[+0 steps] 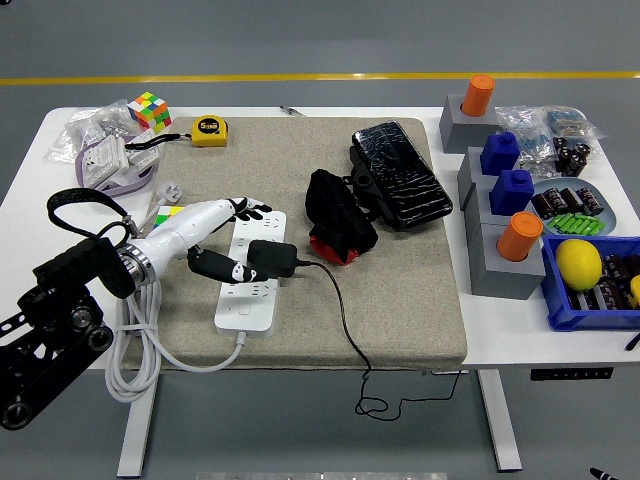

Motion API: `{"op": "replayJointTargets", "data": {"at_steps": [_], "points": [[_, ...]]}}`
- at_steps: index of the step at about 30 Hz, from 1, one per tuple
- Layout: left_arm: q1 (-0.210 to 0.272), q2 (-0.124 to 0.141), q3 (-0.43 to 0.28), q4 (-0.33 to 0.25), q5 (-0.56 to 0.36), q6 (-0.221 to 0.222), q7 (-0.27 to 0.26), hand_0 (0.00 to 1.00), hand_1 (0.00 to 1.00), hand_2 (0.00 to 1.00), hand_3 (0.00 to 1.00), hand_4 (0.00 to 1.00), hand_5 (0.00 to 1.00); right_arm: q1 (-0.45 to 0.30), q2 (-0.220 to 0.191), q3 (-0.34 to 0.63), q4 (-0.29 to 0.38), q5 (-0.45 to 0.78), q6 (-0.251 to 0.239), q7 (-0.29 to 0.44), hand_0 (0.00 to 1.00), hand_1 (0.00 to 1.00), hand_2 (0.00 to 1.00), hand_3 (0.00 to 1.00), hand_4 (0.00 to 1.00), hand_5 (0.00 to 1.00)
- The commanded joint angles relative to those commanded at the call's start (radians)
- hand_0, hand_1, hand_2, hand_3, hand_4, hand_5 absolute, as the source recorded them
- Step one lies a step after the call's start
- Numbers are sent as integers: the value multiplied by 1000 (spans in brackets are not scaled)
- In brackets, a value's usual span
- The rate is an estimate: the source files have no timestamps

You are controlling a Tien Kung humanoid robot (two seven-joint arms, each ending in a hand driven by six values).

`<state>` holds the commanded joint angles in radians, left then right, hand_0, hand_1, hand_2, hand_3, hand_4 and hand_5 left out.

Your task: Pull the plug out and thorw away

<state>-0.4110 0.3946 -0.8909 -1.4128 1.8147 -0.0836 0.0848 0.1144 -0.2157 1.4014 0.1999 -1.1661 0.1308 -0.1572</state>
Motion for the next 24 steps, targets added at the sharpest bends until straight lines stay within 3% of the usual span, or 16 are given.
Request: {"op": "replayJointTargets", "data": {"at_steps": [10, 11, 16, 17, 22, 23, 24], "points": [[-68, -40, 69, 91, -18, 5, 13, 724, 793, 803, 813, 980, 69, -3, 3, 2, -2, -1, 1, 0, 633, 626, 621, 570, 991, 465], [-76, -45, 75, 101, -21, 7, 13, 623, 699, 748, 785, 970, 64, -3, 2, 1, -1, 0, 1, 0, 633, 626, 621, 572, 991, 464], [-109, -68, 98, 146, -17, 3, 22, 623, 699, 748, 785, 970, 64, 1, 1, 0, -1, 1, 0, 1, 633, 626, 621, 572, 991, 464], [-116, -74, 103, 158, -20, 3, 25, 546, 627, 629, 701, 961, 73, 2, 1, -1, -1, 2, 0, 1, 633, 626, 620, 572, 990, 463], [-134, -90, 114, 200, -46, -1, 38, 546, 627, 629, 701, 961, 73, 3, 0, 0, -2, 2, 0, 1, 633, 626, 620, 572, 990, 463], [-135, -91, 115, 203, -53, 3, 34, 448, 482, 513, 552, 906, 56, 3, 0, 0, -2, 2, 0, 1, 632, 626, 620, 572, 990, 462], [-135, -91, 116, 205, -61, 8, 28, 448, 482, 513, 552, 906, 56, 3, -1, 0, -2, 2, 0, 1, 632, 626, 620, 572, 990, 462]]}}
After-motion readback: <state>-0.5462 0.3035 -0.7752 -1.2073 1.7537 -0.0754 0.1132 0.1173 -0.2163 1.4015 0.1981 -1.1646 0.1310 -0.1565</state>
